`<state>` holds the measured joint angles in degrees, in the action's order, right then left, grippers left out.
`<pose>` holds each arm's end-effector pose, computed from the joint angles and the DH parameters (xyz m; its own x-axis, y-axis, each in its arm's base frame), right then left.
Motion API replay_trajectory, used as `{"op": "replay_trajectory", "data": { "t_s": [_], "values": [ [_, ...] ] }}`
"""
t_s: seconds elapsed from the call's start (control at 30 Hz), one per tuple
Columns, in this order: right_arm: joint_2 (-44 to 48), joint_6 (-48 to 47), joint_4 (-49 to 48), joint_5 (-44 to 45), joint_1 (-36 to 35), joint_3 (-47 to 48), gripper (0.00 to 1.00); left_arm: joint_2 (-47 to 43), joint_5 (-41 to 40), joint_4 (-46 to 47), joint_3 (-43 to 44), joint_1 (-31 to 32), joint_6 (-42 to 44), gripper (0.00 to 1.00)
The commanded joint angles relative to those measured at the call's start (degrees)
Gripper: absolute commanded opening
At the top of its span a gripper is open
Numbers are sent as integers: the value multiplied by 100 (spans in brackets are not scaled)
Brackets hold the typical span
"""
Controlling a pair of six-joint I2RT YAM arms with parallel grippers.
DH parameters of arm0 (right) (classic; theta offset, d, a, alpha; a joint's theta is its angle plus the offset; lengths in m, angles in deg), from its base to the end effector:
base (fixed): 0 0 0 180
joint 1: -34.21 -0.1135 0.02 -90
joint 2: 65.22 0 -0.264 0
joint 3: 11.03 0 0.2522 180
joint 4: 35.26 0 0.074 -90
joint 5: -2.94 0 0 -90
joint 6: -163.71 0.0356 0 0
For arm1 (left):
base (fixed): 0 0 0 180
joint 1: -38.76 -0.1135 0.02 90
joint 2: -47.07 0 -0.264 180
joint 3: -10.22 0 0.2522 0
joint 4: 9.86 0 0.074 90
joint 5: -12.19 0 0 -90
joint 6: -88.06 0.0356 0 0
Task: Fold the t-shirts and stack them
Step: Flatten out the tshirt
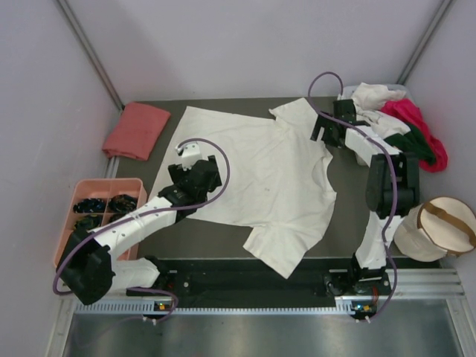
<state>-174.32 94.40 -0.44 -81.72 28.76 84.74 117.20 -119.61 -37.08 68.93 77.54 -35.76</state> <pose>0.4232 0.0370 0.2233 -0.7053 0.2861 -0.6486 0.2313 0.9577 0.1709 0.2144 -0.1418 0.2491 -0.4384 -0.1800 -0.8806 -0.2202 0.9714 -0.0890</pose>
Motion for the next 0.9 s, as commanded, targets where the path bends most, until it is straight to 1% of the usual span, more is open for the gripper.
{"op": "replay_trajectory", "data": {
  "t_s": [0.0, 0.13, 0.23, 0.27, 0.33, 0.37, 0.47, 0.63, 0.7, 0.73, 0.8, 0.87],
  "values": [
    [-550, -56, -84, -42, 18, 796, 94, -175, -126, 97, -39, 6, -1, 99],
    [-999, -109, -41, 37, 35, 1193, 89, -236, -162, 10, -74, 15, -54, 99],
    [-1271, -118, -5, 19, 97, 1422, 80, -280, -223, -61, -83, 15, -63, 99],
    [-1324, -135, 3, 19, 123, 1457, 72, -289, -232, -78, -83, 6, -72, 99],
    [-1447, -144, 56, -16, 158, 1580, 64, -307, -258, -87, -83, 6, -63, 99],
    [-1474, -144, 56, -77, 176, 1624, 54, -307, -258, -96, -74, 15, -72, 99],
    [-1579, -161, 135, -77, 194, 1782, 42, -272, -215, -105, -56, 15, -89, 99],
    [-1772, -170, 372, -147, 194, 2072, 39, -263, -241, -184, -56, 15, -142, 99],
    [-1825, -170, 434, -200, 194, 2169, 36, -306, -258, -184, -74, 6, -151, 99],
    [-1843, -170, 478, -261, 211, 2195, 32, -324, -258, -184, -100, 15, -151, 99],
    [-1896, -162, 531, -323, 211, 2266, 29, -342, -267, -175, -135, 6, -151, 99],
    [-1913, -170, 539, -385, 203, 2283, 21, -351, -267, -184, -153, 15, -151, 99]
  ]
}}
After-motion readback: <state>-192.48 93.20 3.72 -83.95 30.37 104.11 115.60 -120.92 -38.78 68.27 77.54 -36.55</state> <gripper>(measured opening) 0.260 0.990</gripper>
